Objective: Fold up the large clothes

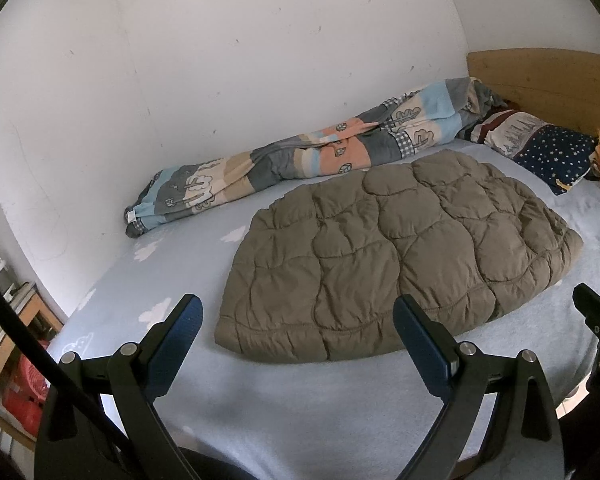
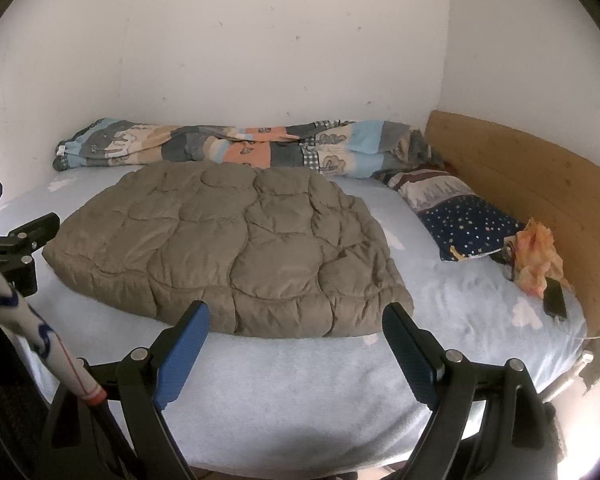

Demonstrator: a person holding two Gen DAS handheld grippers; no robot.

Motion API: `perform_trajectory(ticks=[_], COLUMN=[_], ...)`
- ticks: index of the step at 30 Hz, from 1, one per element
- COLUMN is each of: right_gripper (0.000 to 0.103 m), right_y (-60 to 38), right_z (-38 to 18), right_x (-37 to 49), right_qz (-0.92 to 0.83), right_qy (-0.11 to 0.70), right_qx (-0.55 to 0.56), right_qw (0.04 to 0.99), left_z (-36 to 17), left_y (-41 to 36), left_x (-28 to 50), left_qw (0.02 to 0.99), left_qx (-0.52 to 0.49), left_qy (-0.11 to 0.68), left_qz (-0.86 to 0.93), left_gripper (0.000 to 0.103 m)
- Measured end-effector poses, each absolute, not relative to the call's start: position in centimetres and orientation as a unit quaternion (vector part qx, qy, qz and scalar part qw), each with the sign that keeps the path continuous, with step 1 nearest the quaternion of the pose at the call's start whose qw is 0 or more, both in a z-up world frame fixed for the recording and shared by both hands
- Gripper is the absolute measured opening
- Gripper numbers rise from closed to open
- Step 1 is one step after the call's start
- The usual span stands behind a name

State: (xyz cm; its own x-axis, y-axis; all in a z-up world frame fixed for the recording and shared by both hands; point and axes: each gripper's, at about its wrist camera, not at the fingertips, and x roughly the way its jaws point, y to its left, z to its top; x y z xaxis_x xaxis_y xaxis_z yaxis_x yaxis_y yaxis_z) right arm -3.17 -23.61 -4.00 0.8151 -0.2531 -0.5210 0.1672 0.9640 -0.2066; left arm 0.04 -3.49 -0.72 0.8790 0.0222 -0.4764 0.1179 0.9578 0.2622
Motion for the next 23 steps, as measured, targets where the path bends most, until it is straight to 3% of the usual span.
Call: perform_trajectory(ticks=[23], right_gripper=[0.091], right_y=[-23.6], right_z=[-4.2], right_x=[-2.9], right_qz=[-0.110], right_qy=[0.284], right_qx=[-0.078], right_qw=[0.949], left_z=[-1.1], left_y=[-2.1], left_x=[-0.2], left_qw=[0.959], left_qx=[0.134], left_qy=[0.248], left_qz=[-0.028], left_gripper=[0.096])
